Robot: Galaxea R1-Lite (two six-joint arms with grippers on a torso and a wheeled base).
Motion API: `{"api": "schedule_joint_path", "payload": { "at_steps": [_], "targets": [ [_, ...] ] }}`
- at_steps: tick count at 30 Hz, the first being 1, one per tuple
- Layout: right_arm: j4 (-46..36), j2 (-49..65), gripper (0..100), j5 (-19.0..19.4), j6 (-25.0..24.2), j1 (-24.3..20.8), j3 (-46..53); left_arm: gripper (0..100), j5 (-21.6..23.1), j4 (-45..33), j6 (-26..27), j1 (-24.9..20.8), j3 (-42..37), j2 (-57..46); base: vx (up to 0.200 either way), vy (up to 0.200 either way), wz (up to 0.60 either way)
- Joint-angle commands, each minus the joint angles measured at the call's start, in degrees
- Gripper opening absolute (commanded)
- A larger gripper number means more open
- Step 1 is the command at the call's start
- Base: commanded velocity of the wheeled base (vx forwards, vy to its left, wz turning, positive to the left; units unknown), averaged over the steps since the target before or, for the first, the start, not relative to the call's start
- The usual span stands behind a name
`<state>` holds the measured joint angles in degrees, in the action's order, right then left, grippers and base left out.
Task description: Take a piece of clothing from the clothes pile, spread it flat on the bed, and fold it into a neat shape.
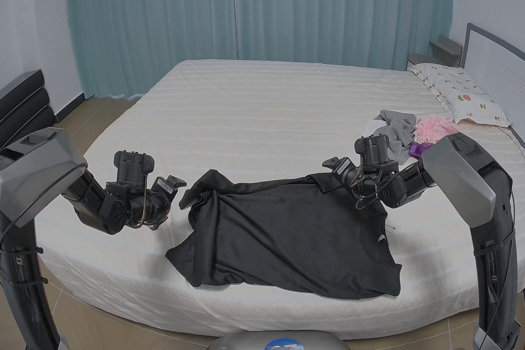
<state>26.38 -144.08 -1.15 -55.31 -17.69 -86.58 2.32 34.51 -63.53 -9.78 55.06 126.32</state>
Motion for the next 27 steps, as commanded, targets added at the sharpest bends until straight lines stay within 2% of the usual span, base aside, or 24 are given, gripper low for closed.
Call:
{"api": "schedule_joint_path", "payload": {
  "at_steps": [1,4,9,11,14,18,20,27],
  "targets": [
    [-5.46,-6.48,100,-0.08,-0.24,0.46,-8.52,100,0.85,6.18,-3.80,-1.12,-8.31,-3.36,0.000,0.000,0.00],
    [-10.56,-9.82,100,-0.52,-0.15,0.64,-15.20,100,0.50,11.19,-4.15,-1.21,-10.86,-2.83,0.000,0.000,0.00],
    [-13.11,-12.45,100,-0.61,-0.15,1.52,-21.09,100,0.58,11.54,-4.24,-0.86,-12.35,-2.83,0.000,0.000,0.00],
    [-14.95,-15.09,100,-0.61,-0.24,1.96,-27.68,100,0.67,11.54,-4.33,-0.42,-12.97,-2.92,0.000,0.000,0.00],
    [-13.90,-16.41,100,0.44,0.38,2.31,-28.01,100,0.41,11.54,-4.33,-0.15,-12.97,-2.66,0.000,0.000,0.00],
    [-4.94,-17.20,100,0.71,2.31,2.13,-28.01,100,0.23,11.54,-4.33,0.20,-12.97,-2.66,0.000,0.000,0.00],
    [5.88,-17.99,100,0.71,3.98,2.31,-28.01,100,0.23,11.54,-4.41,0.28,-13.05,-2.57,0.000,0.000,0.00],
    [19.06,-16.85,100,0.44,10.75,3.80,-28.01,100,0.14,11.54,-4.41,0.37,-13.05,-2.04,0.000,0.000,0.00]
  ]
}}
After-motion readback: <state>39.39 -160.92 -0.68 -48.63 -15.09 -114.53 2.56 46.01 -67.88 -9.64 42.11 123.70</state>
